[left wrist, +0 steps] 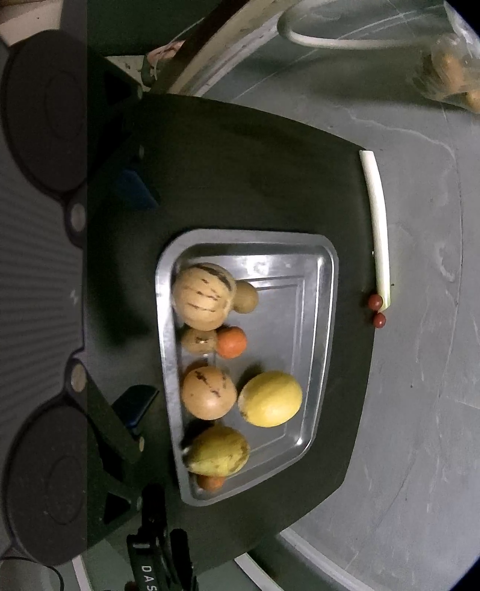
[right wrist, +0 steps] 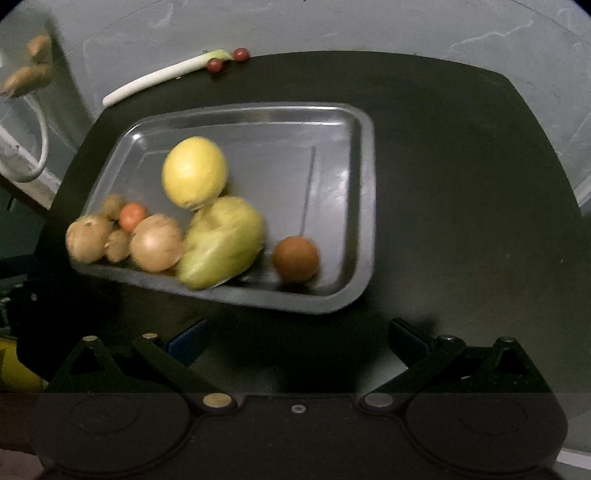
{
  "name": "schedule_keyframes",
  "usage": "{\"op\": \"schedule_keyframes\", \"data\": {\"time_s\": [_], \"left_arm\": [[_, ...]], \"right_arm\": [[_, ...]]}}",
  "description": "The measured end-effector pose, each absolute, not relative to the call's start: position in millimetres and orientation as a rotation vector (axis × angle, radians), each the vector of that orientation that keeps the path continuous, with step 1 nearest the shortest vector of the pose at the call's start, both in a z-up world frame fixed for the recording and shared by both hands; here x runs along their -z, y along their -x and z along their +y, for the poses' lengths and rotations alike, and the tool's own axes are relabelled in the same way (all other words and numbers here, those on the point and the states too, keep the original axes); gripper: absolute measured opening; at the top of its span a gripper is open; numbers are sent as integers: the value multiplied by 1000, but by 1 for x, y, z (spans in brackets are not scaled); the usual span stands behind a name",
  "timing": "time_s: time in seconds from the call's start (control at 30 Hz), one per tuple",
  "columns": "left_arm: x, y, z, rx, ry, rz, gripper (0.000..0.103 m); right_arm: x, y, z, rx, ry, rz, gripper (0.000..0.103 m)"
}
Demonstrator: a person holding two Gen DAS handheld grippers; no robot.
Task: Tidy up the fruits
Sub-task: 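Move both open tools past the tray toward the red cherry tomatoes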
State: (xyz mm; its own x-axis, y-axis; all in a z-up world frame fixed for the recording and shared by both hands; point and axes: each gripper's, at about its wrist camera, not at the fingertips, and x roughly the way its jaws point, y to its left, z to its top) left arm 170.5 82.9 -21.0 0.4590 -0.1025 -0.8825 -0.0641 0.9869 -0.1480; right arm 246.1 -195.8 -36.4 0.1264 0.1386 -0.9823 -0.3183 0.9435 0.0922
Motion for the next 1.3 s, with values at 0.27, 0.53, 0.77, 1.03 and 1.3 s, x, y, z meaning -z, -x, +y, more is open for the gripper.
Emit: {"op": "schedule_keyframes", "data": {"time_s": [0.27, 0.53, 0.77, 1.03, 1.3], "left_arm": [[16, -201, 74, -14, 167, 1094, 102], [9, -238, 65, -64, 171, 1087, 102], [5, -273, 62, -120, 178, 1064, 102], [11, -319, 67, -181, 206, 1045, 102], [22, -361, 74, -235, 207, 1031, 102]], "right_arm": [[28, -286, -217, -365, 146, 1343, 102], [26, -331, -227, -401, 111, 1235, 102], [31, -363, -219, -459, 124, 1169, 102], [46, -396, -183, -576, 271, 1067, 102], [66, -422, -151, -675, 383, 979, 102]]}}
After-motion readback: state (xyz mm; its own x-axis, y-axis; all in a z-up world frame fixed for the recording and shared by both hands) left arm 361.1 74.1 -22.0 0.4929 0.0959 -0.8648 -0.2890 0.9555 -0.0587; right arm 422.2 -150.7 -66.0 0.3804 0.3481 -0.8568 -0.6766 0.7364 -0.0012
